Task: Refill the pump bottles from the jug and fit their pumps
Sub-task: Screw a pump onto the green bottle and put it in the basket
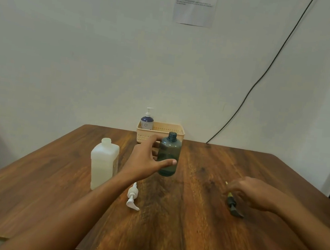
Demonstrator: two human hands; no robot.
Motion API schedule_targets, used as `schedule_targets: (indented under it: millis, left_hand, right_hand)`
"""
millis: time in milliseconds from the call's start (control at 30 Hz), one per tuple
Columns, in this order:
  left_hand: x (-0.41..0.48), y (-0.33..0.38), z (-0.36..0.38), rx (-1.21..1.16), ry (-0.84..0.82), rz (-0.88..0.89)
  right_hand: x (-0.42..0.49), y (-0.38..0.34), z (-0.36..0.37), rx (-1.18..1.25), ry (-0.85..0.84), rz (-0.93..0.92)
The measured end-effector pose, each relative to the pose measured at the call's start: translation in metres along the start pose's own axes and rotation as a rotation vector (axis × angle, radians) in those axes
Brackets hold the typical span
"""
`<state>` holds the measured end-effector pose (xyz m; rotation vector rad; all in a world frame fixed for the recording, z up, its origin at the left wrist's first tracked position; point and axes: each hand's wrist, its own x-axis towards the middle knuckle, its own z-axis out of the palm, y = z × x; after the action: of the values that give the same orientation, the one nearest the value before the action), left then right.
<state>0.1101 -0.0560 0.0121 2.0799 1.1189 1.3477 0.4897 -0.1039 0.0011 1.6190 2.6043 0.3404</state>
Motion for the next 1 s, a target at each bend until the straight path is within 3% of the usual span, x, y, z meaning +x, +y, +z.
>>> schedule_targets:
  millis: [133, 433, 667, 867, 1000]
  left_hand:
    - [-0.001, 0.000, 0.001, -0.001, -0.008, -0.006]
    - [-0.004, -0.002, 0.001, -0.011, -0.012, -0.034]
    - [-0.003, 0.000, 0.000, -0.009, -0.017, -0.025]
    - [-0.003, 0.000, 0.002, -0.007, -0.022, -0.010]
    - [-0.003, 0.000, 0.000, -0.011, -0.026, -0.005]
  right_hand:
    - [-0.008, 0.001, 0.010, 0.069, -0.052, -0.032]
    - [-0.007, -0.002, 0.015, 0.058, 0.055, -0.066]
    - [0.009, -0.024, -0.066, 0.561, 0.542, 0.062]
    - [0.024, -0.059, -0.147, 0.914, 0.789, -0.037]
    - [0.034, -0.076, -0.177, 1.043, 0.832, -0.133]
